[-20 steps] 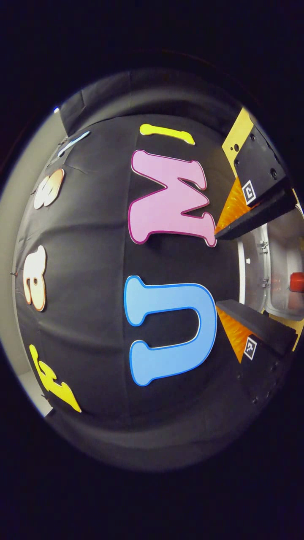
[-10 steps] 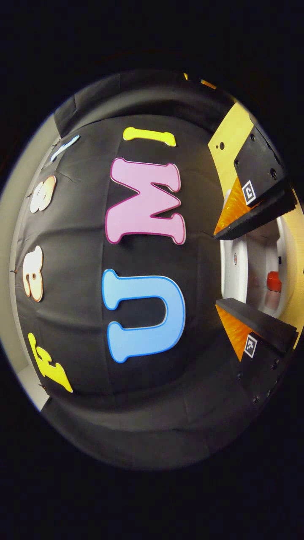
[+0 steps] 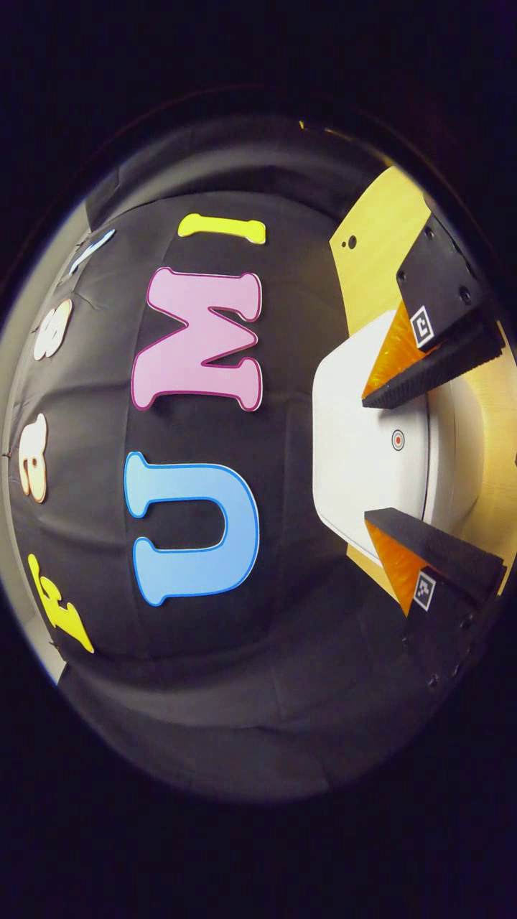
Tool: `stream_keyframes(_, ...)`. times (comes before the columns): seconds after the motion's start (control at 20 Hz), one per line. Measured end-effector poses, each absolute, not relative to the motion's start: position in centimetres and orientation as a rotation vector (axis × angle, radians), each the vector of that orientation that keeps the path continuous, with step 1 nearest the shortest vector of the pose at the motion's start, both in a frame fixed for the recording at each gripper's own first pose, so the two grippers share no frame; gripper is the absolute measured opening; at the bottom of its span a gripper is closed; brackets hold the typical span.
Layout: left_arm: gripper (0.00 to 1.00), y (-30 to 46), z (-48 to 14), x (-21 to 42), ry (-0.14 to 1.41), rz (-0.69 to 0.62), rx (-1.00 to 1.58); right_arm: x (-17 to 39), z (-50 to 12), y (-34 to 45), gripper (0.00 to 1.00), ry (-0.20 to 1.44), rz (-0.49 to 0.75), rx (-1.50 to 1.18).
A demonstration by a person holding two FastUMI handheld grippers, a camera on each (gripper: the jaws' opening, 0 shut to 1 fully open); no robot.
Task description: Press the lid of the desktop garbage bin to open it, pick up the crumpled paper on the desktop and throw it into the bin, then pick up the pop can on the desktop and drop it into the bin, and finally close the garbage bin lid.
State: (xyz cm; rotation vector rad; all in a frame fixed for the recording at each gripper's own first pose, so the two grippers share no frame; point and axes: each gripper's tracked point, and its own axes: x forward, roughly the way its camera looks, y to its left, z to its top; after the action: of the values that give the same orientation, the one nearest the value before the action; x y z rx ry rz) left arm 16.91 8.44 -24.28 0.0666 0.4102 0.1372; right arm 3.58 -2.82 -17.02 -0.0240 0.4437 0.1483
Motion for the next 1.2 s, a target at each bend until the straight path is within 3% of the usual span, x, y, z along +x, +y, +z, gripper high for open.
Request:
stream_keyframes(0.5,0.99,8.2,-25.6,16.5,0.332,0.074,0.136,2.8,-17.3,-3.3,0.98,0.460,0.103,-0.022)
stream_keyframes(0.8,0.96,7.9,-23.9,16.1,0.283,0.101,0.089,2.4,-16.3,-2.9,0.98,0.441,0.095,-0.038)
stream_keyframes(1.2,0.95,2.8,-13.6,8.9,0.154,0.049,0.070,1.8,-14.0,-2.3,0.98,0.388,0.060,-0.020)
